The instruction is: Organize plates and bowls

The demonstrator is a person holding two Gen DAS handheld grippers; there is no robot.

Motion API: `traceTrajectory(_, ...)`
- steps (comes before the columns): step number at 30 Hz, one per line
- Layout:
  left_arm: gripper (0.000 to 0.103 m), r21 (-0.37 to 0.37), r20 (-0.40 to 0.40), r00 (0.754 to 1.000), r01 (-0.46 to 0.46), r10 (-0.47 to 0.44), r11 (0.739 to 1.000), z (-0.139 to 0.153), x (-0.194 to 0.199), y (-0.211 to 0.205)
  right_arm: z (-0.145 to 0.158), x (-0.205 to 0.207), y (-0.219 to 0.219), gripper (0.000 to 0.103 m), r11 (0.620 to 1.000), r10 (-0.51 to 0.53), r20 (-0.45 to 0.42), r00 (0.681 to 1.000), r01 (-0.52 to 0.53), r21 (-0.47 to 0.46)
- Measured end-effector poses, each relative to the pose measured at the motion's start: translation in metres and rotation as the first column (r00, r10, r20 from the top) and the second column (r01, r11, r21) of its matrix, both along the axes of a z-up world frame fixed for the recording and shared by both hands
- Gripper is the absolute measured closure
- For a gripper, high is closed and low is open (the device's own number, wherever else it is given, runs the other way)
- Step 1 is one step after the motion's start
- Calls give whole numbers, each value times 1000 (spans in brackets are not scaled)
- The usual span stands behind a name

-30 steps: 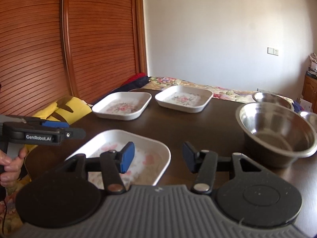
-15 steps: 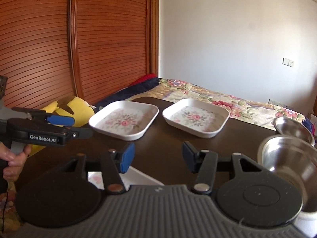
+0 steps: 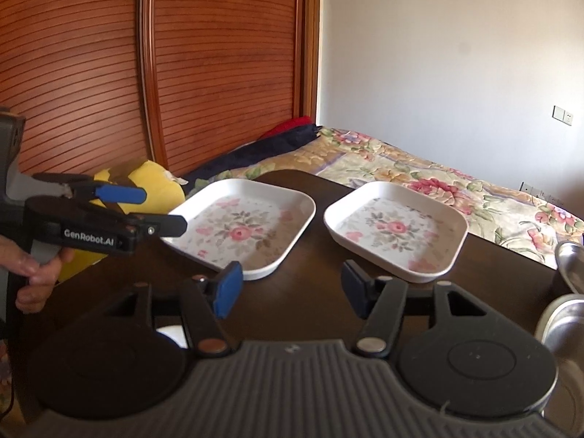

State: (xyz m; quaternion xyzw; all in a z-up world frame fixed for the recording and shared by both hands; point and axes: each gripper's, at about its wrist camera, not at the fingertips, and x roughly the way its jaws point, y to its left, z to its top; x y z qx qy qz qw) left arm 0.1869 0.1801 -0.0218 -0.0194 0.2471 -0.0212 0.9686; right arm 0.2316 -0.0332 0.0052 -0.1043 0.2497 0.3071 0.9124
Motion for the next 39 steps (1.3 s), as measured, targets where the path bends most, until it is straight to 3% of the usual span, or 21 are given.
traceTrajectory(10,16,3,-8,1000,-21,21,1000,-4,22,16,-8,23,21,43,999,33,0,999,-33,-31)
traceTrajectory(14,27,-2,-24,999,-23,23,1000,-5,29,21,-9,32,30,49,997,43,5,999,-43,-61)
traceTrajectory(27,51,-51,-82,996,-26,22,998,-6,48,33,-17,58,53,62,992,51,-55,997,-56,-110)
traceTrajectory(39,77,-52,-141,990,-16,8,999,-15,54,29,-23,72,55,82,995,52,-154,987,-64,-76)
